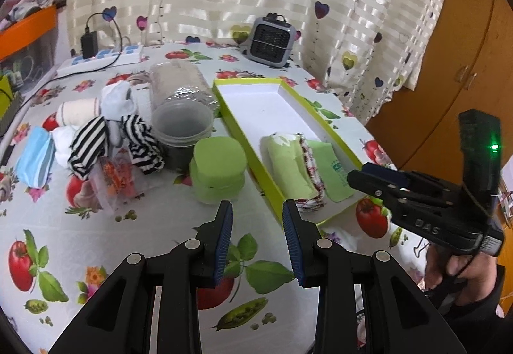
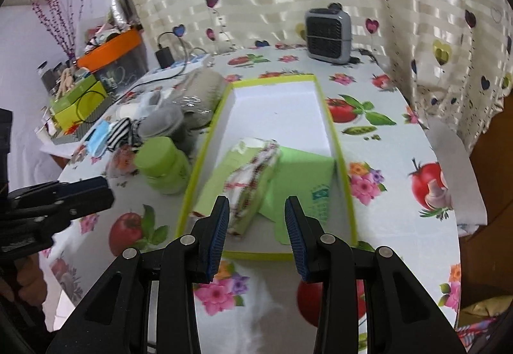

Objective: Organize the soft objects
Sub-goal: 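Open both tools to release the cloths in the box and withdraw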

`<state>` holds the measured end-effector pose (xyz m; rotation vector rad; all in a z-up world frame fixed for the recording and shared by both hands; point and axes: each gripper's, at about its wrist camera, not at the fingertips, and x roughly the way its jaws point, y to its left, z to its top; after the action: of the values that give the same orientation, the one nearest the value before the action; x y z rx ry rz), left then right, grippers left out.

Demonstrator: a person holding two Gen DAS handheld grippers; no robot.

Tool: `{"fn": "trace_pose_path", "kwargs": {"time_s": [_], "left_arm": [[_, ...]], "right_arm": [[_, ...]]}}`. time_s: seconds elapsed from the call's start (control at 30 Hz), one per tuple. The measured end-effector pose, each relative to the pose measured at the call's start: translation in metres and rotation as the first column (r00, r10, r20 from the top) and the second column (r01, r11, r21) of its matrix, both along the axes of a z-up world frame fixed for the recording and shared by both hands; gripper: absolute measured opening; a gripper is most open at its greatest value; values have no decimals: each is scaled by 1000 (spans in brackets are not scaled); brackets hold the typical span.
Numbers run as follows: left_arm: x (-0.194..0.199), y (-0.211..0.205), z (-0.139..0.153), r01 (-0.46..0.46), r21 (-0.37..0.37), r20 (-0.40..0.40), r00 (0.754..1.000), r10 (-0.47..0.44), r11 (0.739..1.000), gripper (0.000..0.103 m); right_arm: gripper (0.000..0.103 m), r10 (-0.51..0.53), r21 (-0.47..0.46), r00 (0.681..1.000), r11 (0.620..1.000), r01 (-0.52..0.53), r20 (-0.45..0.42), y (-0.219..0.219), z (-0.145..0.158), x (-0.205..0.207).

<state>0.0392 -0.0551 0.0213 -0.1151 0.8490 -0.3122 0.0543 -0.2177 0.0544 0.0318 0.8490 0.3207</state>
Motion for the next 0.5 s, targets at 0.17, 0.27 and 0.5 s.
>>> {"fn": "trace_pose_path", "kwargs": {"time_s": [0.17,0.27,0.5], "left_arm": [[-3,8,-3,-36,18,-10,999,36,999,31],[-4,13,-4,-58,24,-10,998,59,998,31],[-10,20,-5,-83,47,-5,996,84,995,31]], "right_arm": [[37,32,1,999,999,-32,19,11,6,-4],[37,48,-5,999,999,-48,23,17,8,-6],[37,74,-11,997,997,-74,34,27,12,-12]]}}
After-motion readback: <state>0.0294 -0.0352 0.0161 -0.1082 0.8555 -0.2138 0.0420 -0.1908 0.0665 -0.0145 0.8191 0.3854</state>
